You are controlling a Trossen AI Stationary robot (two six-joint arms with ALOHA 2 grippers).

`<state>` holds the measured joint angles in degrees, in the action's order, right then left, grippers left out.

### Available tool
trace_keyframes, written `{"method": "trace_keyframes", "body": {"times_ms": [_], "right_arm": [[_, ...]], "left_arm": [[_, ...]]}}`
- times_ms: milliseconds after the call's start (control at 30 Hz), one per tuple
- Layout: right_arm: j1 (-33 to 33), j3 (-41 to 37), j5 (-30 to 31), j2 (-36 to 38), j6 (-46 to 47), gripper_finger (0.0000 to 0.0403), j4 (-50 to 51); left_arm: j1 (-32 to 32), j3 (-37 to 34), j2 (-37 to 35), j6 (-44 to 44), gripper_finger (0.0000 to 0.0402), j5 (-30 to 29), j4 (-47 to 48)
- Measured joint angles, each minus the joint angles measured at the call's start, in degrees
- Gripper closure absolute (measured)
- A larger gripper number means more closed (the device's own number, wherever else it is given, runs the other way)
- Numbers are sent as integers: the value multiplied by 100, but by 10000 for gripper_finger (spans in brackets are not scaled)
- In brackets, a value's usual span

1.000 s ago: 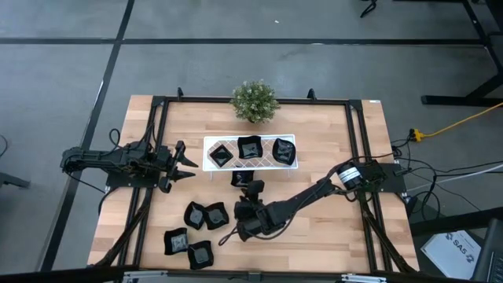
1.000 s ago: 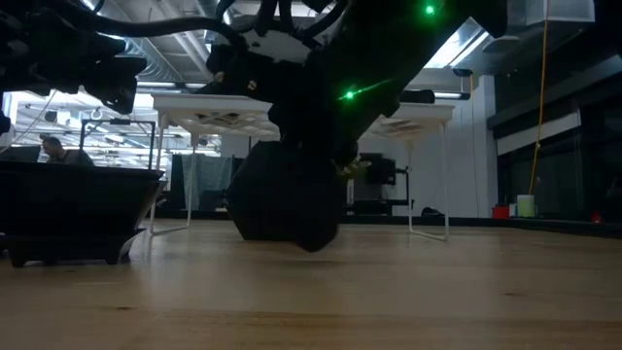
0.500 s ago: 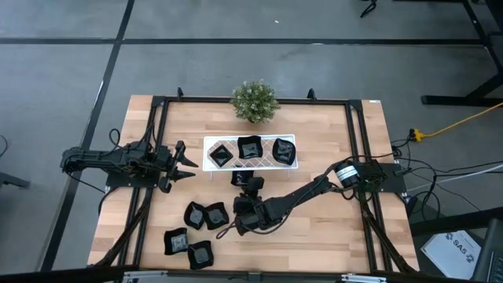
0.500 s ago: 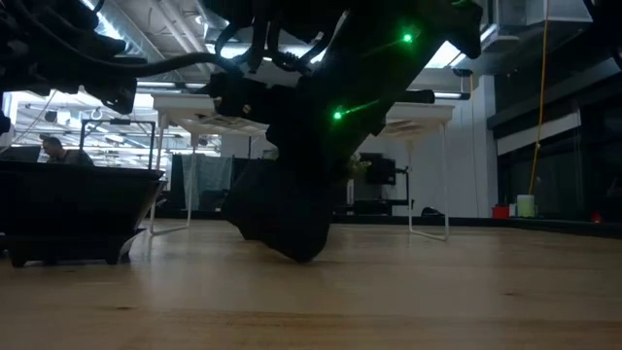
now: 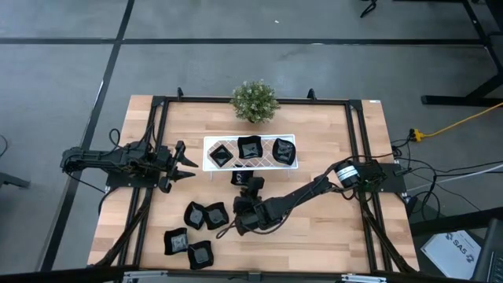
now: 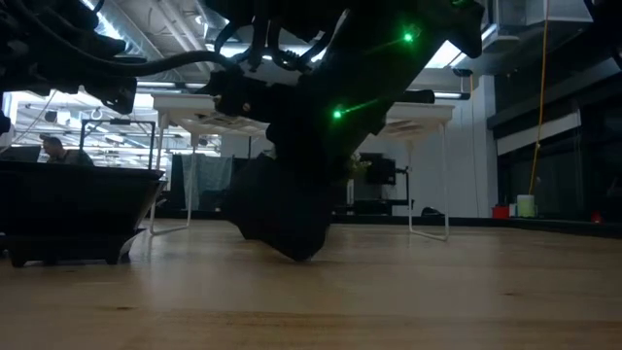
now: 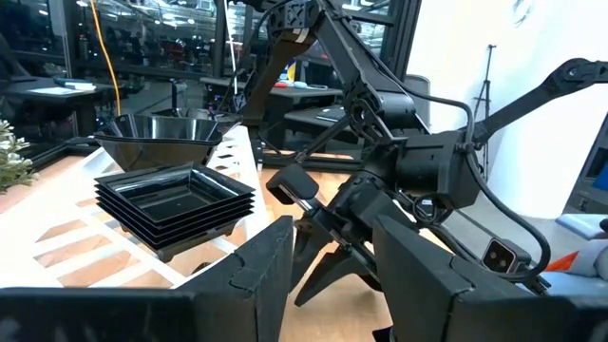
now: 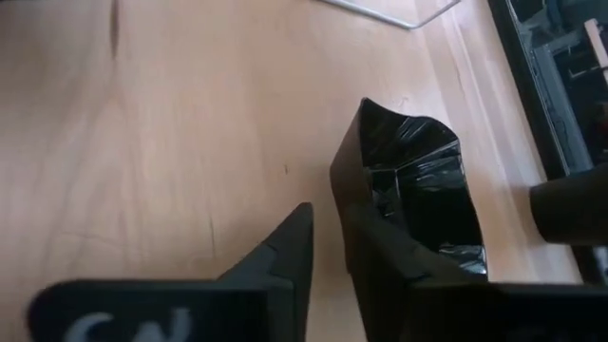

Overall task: Pick & Place Mini shaped plates
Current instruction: Stack the black distorted square plate on top of the black distorted square plate on the shelf

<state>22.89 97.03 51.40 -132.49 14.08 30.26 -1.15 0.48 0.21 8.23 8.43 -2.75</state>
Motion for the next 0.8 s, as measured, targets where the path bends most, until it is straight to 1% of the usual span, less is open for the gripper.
{"method": "trace_keyframes", "body": {"times_ms": [100,167,300,400,667,800], "right_arm": [[24,0,5,0,-286,354,-83],[66,37,10,0,-467,361,-138],[125,87,37,0,-619,354,-181],[110,87,46,0,-742,328,-168],[13,87,323,0,-678,222,-173],[-42,87,262,0,-438,198,-108]], "left_arm": [[1,1,-2,0,258,1,1],[2,-1,0,0,258,2,1],[0,0,-1,1,258,2,-1],[1,2,0,0,258,2,1],[0,0,-1,0,258,2,1],[0,1,0,0,258,2,1]]}}
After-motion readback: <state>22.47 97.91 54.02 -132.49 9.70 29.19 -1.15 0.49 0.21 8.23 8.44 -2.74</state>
